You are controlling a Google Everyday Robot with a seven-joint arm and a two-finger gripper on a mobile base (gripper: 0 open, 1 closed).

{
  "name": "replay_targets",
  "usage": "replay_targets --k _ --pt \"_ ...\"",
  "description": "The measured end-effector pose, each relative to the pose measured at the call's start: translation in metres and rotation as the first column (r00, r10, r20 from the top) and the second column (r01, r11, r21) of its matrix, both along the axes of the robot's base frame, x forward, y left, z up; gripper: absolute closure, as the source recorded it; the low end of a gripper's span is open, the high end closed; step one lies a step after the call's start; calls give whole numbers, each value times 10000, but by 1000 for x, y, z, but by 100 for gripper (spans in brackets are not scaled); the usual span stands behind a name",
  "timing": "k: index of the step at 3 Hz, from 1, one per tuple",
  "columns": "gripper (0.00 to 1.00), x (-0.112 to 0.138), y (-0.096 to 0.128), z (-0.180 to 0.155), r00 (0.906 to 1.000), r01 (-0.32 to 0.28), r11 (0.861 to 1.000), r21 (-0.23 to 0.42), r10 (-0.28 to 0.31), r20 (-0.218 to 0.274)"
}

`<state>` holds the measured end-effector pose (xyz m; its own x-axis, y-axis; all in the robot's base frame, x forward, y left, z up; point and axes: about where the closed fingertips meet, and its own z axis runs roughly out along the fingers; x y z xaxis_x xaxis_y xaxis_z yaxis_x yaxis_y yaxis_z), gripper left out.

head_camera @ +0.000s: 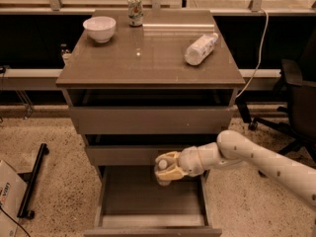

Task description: Pick water bottle from bottom drawer and place on counter

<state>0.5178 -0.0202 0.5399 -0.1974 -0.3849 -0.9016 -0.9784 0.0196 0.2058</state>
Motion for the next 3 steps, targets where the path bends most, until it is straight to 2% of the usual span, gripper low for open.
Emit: replay_targets --k 1,2,3 --pt "100 1 -22 48 9945 -158 9995 291 127 1036" --pt "100 3 -35 93 9818 -275 9996 98 252 1882" --pt "100 2 -39 151 9511 -412 9981 -453 531 3042"
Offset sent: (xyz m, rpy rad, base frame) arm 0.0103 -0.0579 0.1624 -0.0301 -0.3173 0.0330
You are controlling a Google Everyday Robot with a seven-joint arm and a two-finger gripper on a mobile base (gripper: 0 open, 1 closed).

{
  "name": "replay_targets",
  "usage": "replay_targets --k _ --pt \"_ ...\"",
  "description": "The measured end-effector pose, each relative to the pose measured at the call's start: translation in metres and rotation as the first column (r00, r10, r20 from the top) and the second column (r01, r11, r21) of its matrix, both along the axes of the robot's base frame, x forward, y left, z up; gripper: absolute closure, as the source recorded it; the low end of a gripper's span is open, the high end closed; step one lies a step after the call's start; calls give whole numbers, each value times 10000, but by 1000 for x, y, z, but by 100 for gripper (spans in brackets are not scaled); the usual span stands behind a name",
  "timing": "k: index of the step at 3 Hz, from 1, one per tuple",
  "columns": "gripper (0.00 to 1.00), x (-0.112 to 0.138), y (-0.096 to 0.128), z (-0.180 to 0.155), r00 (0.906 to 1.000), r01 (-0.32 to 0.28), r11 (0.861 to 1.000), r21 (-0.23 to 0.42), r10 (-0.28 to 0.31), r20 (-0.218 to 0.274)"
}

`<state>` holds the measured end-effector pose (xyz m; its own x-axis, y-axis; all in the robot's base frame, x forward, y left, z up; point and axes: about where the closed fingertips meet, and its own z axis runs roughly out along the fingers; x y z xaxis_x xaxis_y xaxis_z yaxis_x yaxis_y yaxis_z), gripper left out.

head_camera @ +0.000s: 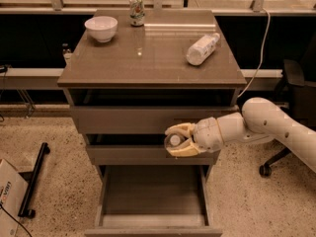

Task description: Pick water bottle from bottom drawer and place on counter

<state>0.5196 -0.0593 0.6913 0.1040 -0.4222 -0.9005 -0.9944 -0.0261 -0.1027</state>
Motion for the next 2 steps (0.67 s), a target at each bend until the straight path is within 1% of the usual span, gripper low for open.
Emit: replay_targets --k 1,2 --pt "100 0 0 0 10000 -1 10000 0 1 0" --pt "100 -7 0 12 9997 -225 9997 -4 225 124"
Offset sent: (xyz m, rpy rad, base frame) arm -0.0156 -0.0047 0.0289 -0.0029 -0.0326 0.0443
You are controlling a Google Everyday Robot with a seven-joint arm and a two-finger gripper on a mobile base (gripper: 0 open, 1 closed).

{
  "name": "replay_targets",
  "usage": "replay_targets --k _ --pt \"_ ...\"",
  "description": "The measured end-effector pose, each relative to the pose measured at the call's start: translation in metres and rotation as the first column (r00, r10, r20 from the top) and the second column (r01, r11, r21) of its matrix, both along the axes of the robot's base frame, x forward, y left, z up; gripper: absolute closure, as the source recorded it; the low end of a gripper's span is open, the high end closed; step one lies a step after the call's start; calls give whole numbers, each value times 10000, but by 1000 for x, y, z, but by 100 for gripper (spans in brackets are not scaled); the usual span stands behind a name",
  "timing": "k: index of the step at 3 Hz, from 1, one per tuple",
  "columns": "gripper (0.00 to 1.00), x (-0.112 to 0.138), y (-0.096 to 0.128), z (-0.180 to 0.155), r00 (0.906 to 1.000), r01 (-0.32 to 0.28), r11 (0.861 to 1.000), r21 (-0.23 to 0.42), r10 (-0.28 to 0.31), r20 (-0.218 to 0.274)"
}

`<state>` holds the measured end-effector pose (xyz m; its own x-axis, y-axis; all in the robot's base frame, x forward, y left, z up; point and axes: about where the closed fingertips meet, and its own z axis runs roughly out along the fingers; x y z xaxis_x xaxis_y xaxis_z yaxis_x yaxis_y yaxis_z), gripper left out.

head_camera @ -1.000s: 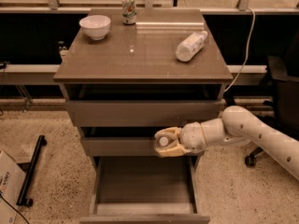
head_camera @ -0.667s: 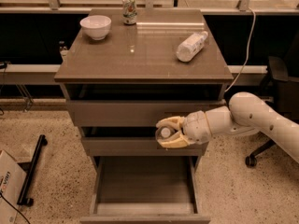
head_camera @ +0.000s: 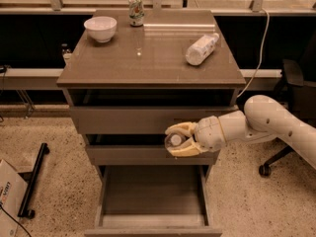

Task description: Pick water bottle from bottom drawer and place on counter

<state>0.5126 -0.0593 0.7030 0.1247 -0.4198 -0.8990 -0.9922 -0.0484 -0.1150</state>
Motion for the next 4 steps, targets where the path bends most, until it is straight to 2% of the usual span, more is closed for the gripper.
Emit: replay_targets --k 1,2,3,4 --pt "100 -18 -2 19 9980 -538 9981 303 527 356" --pt "100 -39 -4 50 9865 -1245 9903 612 1170 1147" --pt "100 -56 -5 87 9603 -1967 9750 1029 1704 2209" --pt "100 -66 -7 138 9113 -2547 9589 1253 1946 3629"
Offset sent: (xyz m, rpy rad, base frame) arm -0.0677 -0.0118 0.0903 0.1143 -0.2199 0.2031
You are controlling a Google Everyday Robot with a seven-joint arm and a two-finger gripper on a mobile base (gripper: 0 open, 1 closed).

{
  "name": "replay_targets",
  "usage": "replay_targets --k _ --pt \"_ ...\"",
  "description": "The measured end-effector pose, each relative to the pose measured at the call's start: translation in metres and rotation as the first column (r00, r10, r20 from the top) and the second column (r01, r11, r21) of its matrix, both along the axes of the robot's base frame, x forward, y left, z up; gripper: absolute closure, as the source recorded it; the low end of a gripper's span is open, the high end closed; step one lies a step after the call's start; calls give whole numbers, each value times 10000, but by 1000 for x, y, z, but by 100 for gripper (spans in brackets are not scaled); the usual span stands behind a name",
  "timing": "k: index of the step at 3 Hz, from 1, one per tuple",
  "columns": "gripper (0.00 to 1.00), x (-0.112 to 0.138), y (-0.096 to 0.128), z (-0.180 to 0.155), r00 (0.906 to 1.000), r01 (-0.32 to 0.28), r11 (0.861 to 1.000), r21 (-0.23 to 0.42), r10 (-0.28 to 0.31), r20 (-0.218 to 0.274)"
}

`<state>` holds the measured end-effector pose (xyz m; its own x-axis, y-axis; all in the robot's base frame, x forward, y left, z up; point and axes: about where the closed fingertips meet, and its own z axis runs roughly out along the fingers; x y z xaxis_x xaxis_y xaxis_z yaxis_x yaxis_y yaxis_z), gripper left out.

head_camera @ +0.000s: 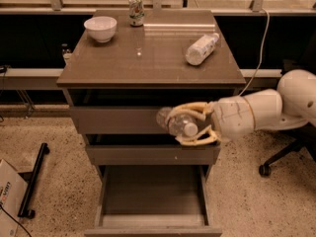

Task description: Pick water bottle from bottom drawer and place on counter

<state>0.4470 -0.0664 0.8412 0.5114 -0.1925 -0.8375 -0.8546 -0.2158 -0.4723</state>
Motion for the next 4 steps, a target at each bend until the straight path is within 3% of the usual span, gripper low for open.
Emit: replay_targets --k 1,2,3,4 --pt "100 3 -1 36 9944 -160 9994 295 128 1046" --pt "100 18 1 68 9834 84 9986 528 -178 1806" --pt "100 45 4 90 9745 454 9972 587 -572 2170" --pt "100 76 6 100 9718 797 9953 551 -899 2179"
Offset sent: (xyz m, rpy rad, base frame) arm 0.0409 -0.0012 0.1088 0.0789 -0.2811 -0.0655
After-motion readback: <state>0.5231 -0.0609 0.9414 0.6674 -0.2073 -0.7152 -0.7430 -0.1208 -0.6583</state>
